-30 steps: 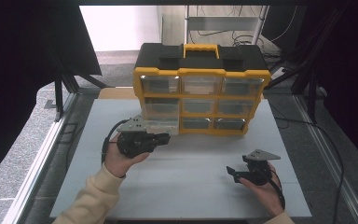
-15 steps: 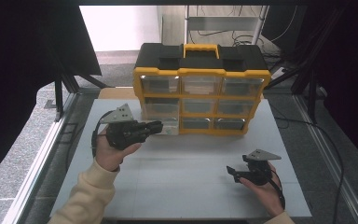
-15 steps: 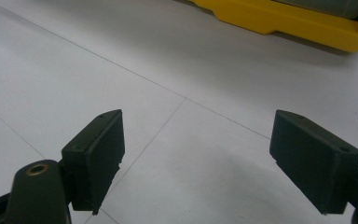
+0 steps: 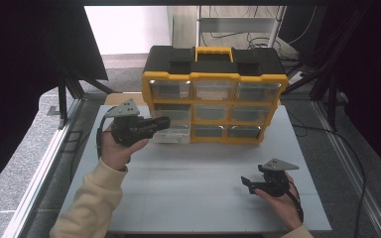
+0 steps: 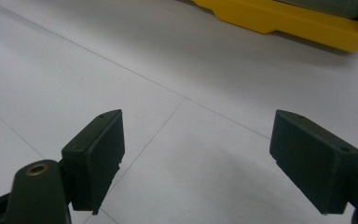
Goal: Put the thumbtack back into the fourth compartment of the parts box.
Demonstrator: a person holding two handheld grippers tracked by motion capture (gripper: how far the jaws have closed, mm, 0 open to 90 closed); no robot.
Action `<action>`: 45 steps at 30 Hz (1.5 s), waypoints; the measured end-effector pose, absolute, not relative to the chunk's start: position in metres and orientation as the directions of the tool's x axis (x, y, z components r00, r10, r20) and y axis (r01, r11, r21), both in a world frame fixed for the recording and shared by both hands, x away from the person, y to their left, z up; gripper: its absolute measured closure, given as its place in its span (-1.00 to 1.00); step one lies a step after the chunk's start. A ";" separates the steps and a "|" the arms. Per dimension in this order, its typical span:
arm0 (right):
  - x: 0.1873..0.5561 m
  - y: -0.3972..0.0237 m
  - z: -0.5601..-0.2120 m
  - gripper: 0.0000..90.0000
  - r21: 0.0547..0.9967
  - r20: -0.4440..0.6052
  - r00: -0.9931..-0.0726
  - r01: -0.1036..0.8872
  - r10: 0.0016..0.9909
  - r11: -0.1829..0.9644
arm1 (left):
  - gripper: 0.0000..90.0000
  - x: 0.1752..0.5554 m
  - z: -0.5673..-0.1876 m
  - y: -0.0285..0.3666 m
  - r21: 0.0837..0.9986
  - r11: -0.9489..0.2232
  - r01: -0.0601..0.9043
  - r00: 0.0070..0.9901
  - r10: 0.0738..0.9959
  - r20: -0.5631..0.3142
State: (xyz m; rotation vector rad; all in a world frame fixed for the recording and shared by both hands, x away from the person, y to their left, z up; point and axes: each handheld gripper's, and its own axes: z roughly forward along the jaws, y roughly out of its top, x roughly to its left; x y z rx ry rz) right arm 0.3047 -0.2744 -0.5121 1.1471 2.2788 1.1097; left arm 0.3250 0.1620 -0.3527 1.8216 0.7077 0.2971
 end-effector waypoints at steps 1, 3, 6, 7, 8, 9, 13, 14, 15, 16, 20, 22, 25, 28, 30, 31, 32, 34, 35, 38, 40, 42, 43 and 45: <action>0.305 -0.274 -0.512 -0.60 0.777 0.030 -0.607 0.514 0.794 0.363 | 0.85 0.325 -0.353 0.162 0.922 -0.216 0.322 0.790 0.598 -0.136; 0.305 -0.274 -0.512 -0.60 0.777 0.029 -0.606 0.514 0.795 0.363 | 0.85 0.333 -0.353 0.163 0.921 -0.205 0.332 0.779 0.610 -0.145; 0.305 -0.274 -0.512 -0.60 0.776 0.030 -0.606 0.515 0.795 0.363 | 0.85 0.339 -0.354 0.163 0.919 -0.203 0.339 0.773 0.616 -0.149; 0.305 -0.274 -0.512 -0.60 0.776 0.029 -0.606 0.515 0.795 0.364 | 0.85 0.342 -0.354 0.163 0.917 -0.201 0.344 0.771 0.619 -0.153; 0.305 -0.274 -0.512 -0.60 0.776 0.030 -0.607 0.515 0.794 0.364 | 0.85 0.344 -0.355 0.163 0.916 -0.200 0.346 0.769 0.620 -0.155; 0.305 -0.274 -0.512 -0.60 0.776 0.030 -0.607 0.515 0.794 0.364 | 0.85 0.346 -0.355 0.163 0.916 -0.200 0.347 0.767 0.623 -0.154; 0.305 -0.274 -0.513 -0.60 0.775 0.031 -0.608 0.515 0.793 0.365 | 0.85 0.353 -0.356 0.163 0.916 -0.196 0.350 0.761 0.630 -0.156; 0.305 -0.274 -0.513 -0.60 0.775 0.030 -0.607 0.516 0.794 0.365 | 0.85 0.354 -0.357 0.163 0.915 -0.192 0.355 0.758 0.632 -0.161; 0.305 -0.274 -0.513 -0.60 0.775 0.029 -0.607 0.516 0.794 0.366 | 0.85 0.356 -0.357 0.163 0.914 -0.191 0.359 0.755 0.634 -0.164; 0.305 -0.274 -0.513 -0.60 0.775 0.029 -0.607 0.516 0.794 0.366 | 0.85 0.358 -0.358 0.162 0.912 -0.192 0.364 0.753 0.636 -0.166; 0.304 -0.274 -0.513 -0.60 0.775 0.030 -0.607 0.516 0.794 0.365 | 0.85 0.367 -0.364 0.159 0.899 -0.213 0.382 0.746 0.646 -0.164; 0.304 -0.274 -0.513 -0.60 0.775 0.030 -0.606 0.516 0.795 0.365 | 0.84 0.367 -0.365 0.158 0.898 -0.225 0.378 0.745 0.650 -0.151; 0.304 -0.274 -0.513 -0.60 0.774 0.030 -0.609 0.516 0.793 0.367 | 0.63 0.368 -0.368 0.152 0.885 -0.270 0.379 0.743 0.658 -0.118; 0.304 -0.273 -0.512 -0.60 0.774 0.031 -0.610 0.516 0.792 0.367 | 0.15 0.367 -0.370 0.149 0.883 -0.285 0.372 0.736 0.670 -0.094; 0.304 -0.274 -0.512 -0.60 0.774 0.031 -0.609 0.516 0.793 0.366 | -0.07 0.362 -0.370 0.149 0.892 -0.273 0.359 0.739 0.667 -0.093; 0.304 -0.274 -0.512 -0.60 0.774 0.030 -0.608 0.516 0.793 0.367 | -0.15 0.361 -0.370 0.150 0.895 -0.266 0.358 0.737 0.669 -0.096; 0.304 -0.274 -0.513 -0.60 0.774 0.030 -0.608 0.516 0.793 0.366 | -0.22 0.358 -0.370 0.151 0.898 -0.258 0.358 0.736 0.669 -0.101; 0.304 -0.274 -0.513 -0.60 0.774 0.031 -0.608 0.517 0.793 0.366 | -0.27 0.354 -0.370 0.154 0.904 -0.241 0.354 0.746 0.655 -0.118; 0.304 -0.274 -0.513 -0.60 0.774 0.030 -0.608 0.517 0.793 0.367 | -0.28 0.354 -0.370 0.154 0.904 -0.241 0.354 0.746 0.655 -0.118; 0.304 -0.274 -0.513 -0.60 0.773 0.028 -0.608 0.516 0.793 0.369 | -0.29 0.345 -0.370 0.157 0.912 -0.218 0.349 0.759 0.636 -0.138; 0.304 -0.274 -0.513 -0.60 0.773 0.028 -0.608 0.516 0.794 0.368 | -0.31 0.340 -0.371 0.159 0.914 -0.208 0.347 0.767 0.624 -0.149; 0.304 -0.274 -0.513 -0.60 0.773 0.028 -0.607 0.517 0.794 0.368 | -0.31 0.334 -0.371 0.161 0.920 -0.199 0.336 0.769 0.623 -0.146; 0.304 -0.273 -0.513 -0.60 0.773 0.028 -0.607 0.517 0.794 0.368 | -0.31 0.331 -0.371 0.162 0.922 -0.197 0.333 0.770 0.621 -0.146; 0.304 -0.273 -0.513 -0.60 0.773 0.027 -0.607 0.517 0.794 0.369 | -0.31 0.327 -0.370 0.163 0.926 -0.191 0.327 0.776 0.613 -0.148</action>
